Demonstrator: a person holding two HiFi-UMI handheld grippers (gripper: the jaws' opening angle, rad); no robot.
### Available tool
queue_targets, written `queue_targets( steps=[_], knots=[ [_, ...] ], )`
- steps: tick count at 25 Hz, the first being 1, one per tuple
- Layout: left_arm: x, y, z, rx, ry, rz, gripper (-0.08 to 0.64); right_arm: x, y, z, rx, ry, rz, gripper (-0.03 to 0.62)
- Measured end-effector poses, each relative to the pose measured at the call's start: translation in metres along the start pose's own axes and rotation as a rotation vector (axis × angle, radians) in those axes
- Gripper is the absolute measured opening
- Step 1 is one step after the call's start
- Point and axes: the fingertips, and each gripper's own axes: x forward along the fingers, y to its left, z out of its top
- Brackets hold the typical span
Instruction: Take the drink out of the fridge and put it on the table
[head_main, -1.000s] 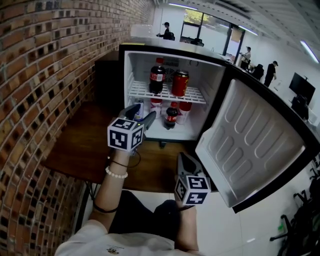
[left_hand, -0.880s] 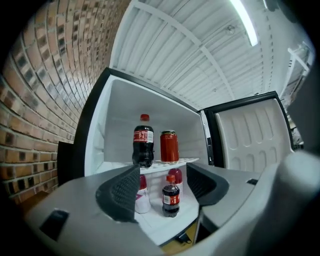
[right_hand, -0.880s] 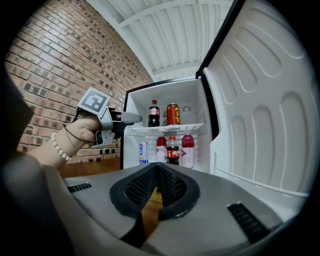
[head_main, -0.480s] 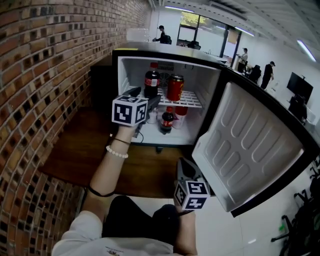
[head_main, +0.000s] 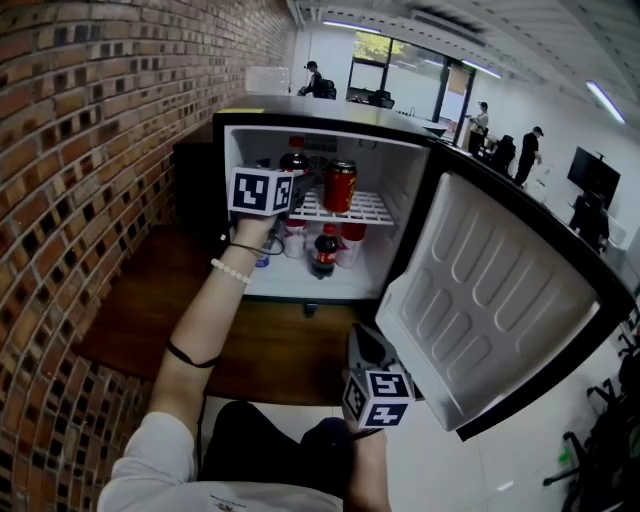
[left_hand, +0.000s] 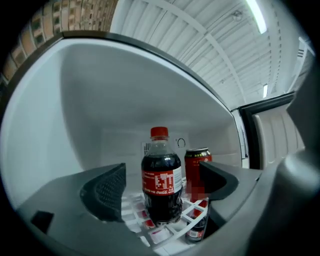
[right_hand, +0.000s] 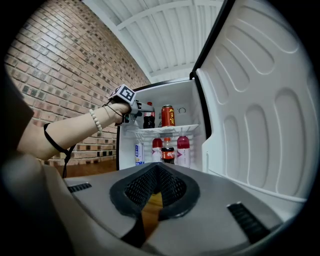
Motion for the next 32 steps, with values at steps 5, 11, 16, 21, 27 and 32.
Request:
queue_targets(
  steps=[5,11,16,21,27,32],
  knots=[
    [0.019,0.008,-0.002,0.001,0.036,0.009,0.457,0.000,-0.003,0.003,0.002,-0.002,-0.004,0.012],
    [0.028,0.012,0.000,0.004,0.034,0.008,0.437,0.002,-0.004,0.003,0.002,-0.004,-0.001,0.012],
    [0.029,0.006,0.004,0.039,0.048,-0.013,0.367,0.001,-0.005,0.003,0.004,-0.006,-0.004,0.012],
    [0.029,0.001,0.005,0.057,0.054,-0.017,0.314,0.000,-0.004,0.003,0.007,-0.008,-0.004,0.012],
    [0.029,0.001,0.006,0.039,0.049,-0.017,0.308,-0.003,-0.007,0.004,0.009,-0.013,-0.013,0.012],
    [0.013,-0.007,0.014,0.040,0.012,-0.030,0.307,-0.004,-0.006,0.003,0.010,-0.013,-0.008,0.012]
  ],
)
